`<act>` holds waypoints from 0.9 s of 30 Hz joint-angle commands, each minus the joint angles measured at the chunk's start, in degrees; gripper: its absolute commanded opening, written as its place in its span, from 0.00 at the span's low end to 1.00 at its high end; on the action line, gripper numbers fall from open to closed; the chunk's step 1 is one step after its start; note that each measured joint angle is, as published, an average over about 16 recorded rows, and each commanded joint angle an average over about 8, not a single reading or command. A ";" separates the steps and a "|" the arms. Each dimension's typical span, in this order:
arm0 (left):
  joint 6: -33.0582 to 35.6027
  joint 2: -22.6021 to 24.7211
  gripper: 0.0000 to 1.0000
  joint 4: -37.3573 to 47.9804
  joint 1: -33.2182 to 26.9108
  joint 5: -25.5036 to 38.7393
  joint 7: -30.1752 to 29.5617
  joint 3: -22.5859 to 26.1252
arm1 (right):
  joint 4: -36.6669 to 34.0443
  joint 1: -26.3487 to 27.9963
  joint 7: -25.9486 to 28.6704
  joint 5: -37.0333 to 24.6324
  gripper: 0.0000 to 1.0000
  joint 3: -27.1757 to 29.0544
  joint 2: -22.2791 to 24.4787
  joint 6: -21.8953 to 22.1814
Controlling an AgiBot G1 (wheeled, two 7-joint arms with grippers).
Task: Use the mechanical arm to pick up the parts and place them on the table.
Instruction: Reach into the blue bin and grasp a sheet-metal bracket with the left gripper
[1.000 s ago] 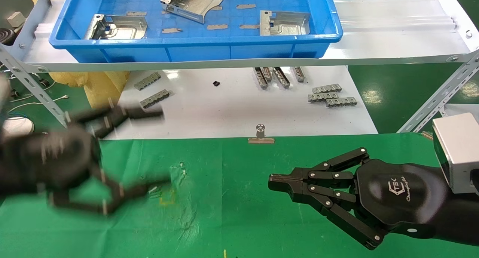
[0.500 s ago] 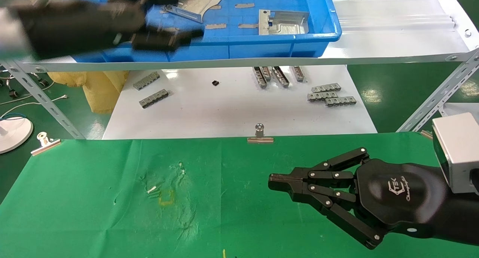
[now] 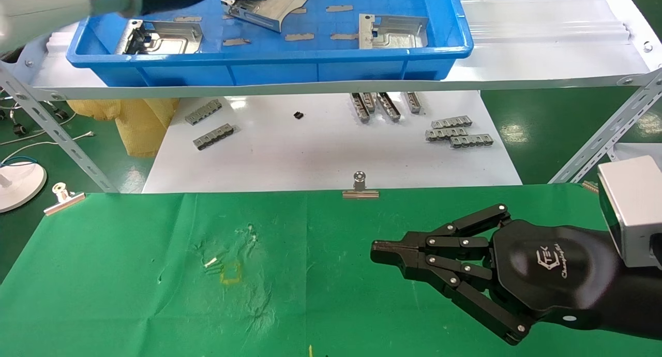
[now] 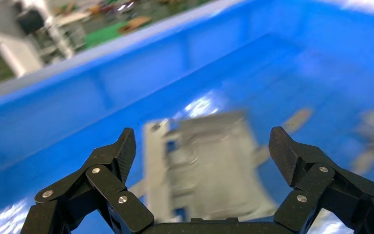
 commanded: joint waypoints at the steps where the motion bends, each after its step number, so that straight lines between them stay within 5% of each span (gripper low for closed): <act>1: -3.04 1.58 0.56 2.42 -0.91 1.09 -0.08 0.64 | 0.00 0.00 0.00 0.00 0.20 0.00 0.00 0.00; 5: -4.43 2.38 0.06 4.33 -1.44 1.89 -1.68 1.24 | 0.00 0.00 0.00 0.00 0.70 0.00 0.00 0.00; 8: -4.82 2.52 0.00 5.23 -1.50 2.22 -3.32 1.52 | 0.00 0.00 0.00 0.00 1.00 0.00 0.00 0.00; 27: -8.32 2.68 0.00 3.58 -0.31 2.67 -7.30 2.12 | 0.00 0.00 0.00 0.00 1.00 -0.01 0.00 0.00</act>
